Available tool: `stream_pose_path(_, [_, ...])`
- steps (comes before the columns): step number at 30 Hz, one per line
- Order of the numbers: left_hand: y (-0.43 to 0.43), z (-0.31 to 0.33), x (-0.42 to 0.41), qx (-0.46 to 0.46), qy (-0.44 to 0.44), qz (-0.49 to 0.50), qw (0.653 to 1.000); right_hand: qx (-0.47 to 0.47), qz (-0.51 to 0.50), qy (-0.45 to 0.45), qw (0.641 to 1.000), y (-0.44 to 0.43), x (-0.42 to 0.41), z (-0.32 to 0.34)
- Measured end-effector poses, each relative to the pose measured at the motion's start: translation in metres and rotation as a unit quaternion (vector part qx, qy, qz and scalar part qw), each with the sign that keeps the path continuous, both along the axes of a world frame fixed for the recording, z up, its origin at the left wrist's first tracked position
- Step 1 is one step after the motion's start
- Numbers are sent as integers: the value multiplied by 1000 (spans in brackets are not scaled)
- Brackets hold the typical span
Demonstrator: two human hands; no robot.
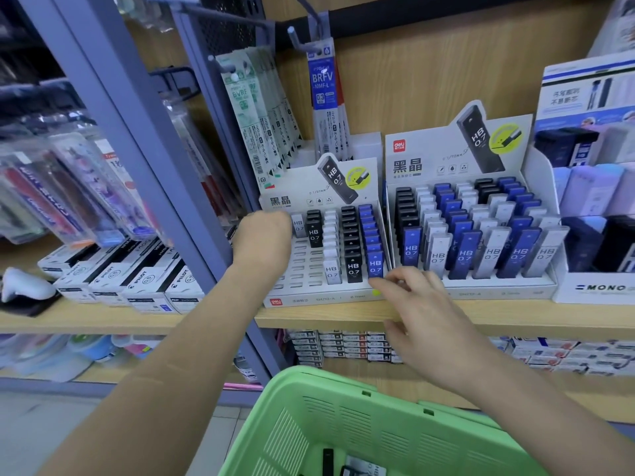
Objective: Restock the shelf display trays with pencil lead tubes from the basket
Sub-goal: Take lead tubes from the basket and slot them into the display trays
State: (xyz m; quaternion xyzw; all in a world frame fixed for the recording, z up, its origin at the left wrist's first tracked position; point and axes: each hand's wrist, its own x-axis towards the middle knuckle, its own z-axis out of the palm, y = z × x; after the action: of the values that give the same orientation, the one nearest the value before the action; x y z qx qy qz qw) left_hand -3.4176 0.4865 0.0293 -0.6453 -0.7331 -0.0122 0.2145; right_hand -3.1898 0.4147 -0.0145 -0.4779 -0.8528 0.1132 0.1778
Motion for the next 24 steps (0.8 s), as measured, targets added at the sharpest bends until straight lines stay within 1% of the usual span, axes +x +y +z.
stream_pose_path(2, [-13,3,5,-16,40,-24,999,-15,1,35,999,-1,5,3])
stream_pose_path(3, [-18,7,5,-15,45,-34,998,-22,2,52,998,-2,8,6])
stream_pose_path(4, [-24,11,5,-9,42,-41,998,-29,6,62,998,-3,11,8])
stream_pose_path(6, [-43,19,4,-10,18,-64,998,-45,22,50,997,-8,15,11])
stream_pose_path(8, [-71,18,7,-78,-15,-97,992,-57,46,11,997,-18,18,9])
stream_pose_path(10, [-105,-2,13,-171,-70,-148,972,-84,72,-42,993,-32,17,-1])
stream_pose_path(11, [-120,-19,16,-218,-87,-174,956,-103,86,-76,988,-40,16,-11])
stream_pose_path(13, [-140,-66,23,-312,-95,-215,920,-148,102,-149,972,-57,13,-37])
stream_pose_path(15, [-156,-123,32,-402,-81,-246,878,-213,109,-206,949,-72,11,-71])
stream_pose_path(17, [-173,-179,42,-464,-43,-293,835,-291,103,-255,916,-88,13,-107])
stream_pose_path(20, [-201,-241,63,-503,26,-388,772,-356,74,-315,876,-111,25,-160])
stream_pose_path(22, [-216,-269,75,-507,58,-460,726,-387,54,-340,855,-131,29,-190])
stream_pose_path(24, [-227,-291,82,-509,76,-498,698,-407,52,-365,836,-154,32,-218])
